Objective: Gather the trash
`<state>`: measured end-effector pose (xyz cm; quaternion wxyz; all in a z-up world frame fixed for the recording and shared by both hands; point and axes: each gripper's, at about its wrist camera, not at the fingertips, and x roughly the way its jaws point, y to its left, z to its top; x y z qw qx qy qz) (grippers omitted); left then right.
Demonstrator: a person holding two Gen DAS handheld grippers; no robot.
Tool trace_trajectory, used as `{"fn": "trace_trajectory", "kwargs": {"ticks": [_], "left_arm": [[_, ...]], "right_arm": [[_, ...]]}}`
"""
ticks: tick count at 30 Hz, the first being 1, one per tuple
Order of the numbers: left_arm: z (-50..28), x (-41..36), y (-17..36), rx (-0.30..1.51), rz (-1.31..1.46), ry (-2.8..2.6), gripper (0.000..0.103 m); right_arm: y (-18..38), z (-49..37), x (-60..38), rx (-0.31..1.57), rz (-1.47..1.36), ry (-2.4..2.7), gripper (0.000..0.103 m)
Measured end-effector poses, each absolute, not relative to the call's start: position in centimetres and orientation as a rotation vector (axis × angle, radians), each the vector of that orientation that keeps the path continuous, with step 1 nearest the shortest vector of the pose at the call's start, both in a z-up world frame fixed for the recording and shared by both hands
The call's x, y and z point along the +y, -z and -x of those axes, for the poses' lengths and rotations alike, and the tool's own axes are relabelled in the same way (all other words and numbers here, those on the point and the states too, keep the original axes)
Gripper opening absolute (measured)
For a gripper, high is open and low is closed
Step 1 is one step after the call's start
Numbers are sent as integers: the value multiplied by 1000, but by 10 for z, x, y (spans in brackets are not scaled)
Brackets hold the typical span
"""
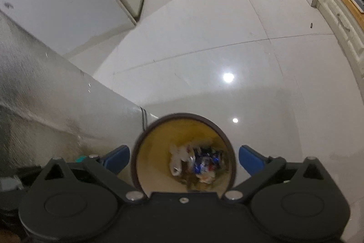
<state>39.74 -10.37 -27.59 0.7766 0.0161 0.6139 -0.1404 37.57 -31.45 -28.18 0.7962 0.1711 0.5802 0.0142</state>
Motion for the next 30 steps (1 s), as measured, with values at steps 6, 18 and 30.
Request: {"fn": "trace_trajectory", "kwargs": {"ticks": [6, 18, 30], "left_arm": [[-393, -110, 288, 1407, -78, 314, 89], [-389, -100, 289, 1434, -154, 231, 103], [-383, -102, 275, 1412, -169, 216, 103]], "right_arm": [[289, -371, -314, 1287, -312, -49, 103], [293, -355, -313, 1316, -211, -87, 103], [286, -339, -311, 1310, -127, -103, 103]]}}
